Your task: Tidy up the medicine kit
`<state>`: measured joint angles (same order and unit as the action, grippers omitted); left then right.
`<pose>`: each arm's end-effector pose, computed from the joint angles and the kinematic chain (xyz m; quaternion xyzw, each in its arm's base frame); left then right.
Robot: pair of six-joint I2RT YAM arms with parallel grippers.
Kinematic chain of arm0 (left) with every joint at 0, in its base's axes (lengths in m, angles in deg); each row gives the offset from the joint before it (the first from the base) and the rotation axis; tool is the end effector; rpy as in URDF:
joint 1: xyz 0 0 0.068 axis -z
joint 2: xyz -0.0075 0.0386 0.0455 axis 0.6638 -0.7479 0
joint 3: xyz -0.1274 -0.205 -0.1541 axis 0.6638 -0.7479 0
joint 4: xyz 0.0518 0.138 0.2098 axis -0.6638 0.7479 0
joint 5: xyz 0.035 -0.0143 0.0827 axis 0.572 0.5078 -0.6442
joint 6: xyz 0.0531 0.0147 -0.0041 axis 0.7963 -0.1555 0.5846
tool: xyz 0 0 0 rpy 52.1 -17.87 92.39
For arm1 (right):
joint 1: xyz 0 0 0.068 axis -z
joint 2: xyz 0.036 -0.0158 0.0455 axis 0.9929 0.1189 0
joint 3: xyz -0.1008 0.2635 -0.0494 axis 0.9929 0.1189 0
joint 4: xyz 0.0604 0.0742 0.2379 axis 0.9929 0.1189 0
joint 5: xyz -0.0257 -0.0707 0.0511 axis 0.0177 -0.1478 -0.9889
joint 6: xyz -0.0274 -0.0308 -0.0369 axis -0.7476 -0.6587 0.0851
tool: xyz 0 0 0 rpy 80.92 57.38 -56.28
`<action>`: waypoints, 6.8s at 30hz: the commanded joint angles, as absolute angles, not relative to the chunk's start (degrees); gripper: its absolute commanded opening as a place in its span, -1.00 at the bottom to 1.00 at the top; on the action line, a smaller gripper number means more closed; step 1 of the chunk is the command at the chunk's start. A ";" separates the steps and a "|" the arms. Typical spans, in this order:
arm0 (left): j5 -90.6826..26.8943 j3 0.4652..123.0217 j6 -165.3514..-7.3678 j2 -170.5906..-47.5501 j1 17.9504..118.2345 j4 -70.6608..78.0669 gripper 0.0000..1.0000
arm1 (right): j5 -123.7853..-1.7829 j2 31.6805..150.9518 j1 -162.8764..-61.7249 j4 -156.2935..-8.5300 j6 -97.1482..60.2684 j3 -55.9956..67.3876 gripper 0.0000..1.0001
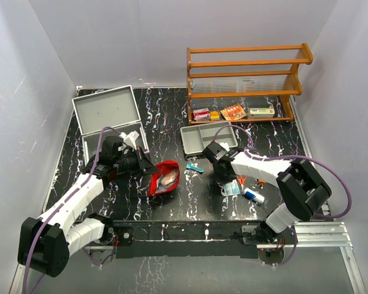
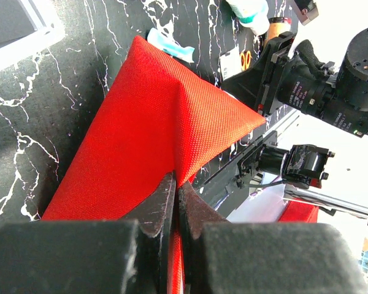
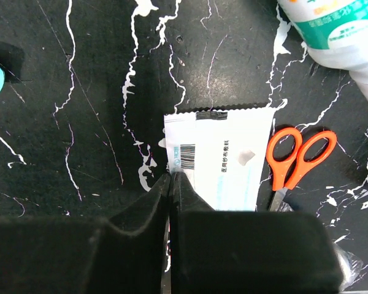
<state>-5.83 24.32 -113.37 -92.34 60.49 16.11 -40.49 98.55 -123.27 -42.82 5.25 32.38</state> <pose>0.1877 -0.0867 0.2495 -0.0084 0.8557 -0.4436 0.2663 0.2013 0.1570 0.1772 -0.0711 0.9852 -0.0514 0.1471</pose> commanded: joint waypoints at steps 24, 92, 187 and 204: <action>-4.72 25.41 -112.49 -90.97 60.75 16.84 -1.00 | -43.29 96.26 -128.00 -43.46 9.74 27.95 -0.32; -7.42 31.38 -132.16 -88.36 60.71 16.36 -1.00 | -38.30 76.31 -145.38 -98.96 32.56 36.02 -1.00; -7.46 30.87 -131.11 -87.77 60.69 16.15 -1.00 | -36.52 83.01 -145.40 -101.06 49.02 40.05 -1.00; -7.64 30.89 -128.17 -87.93 60.71 16.37 -1.00 | -32.01 82.61 -145.39 -89.51 49.59 40.75 -0.67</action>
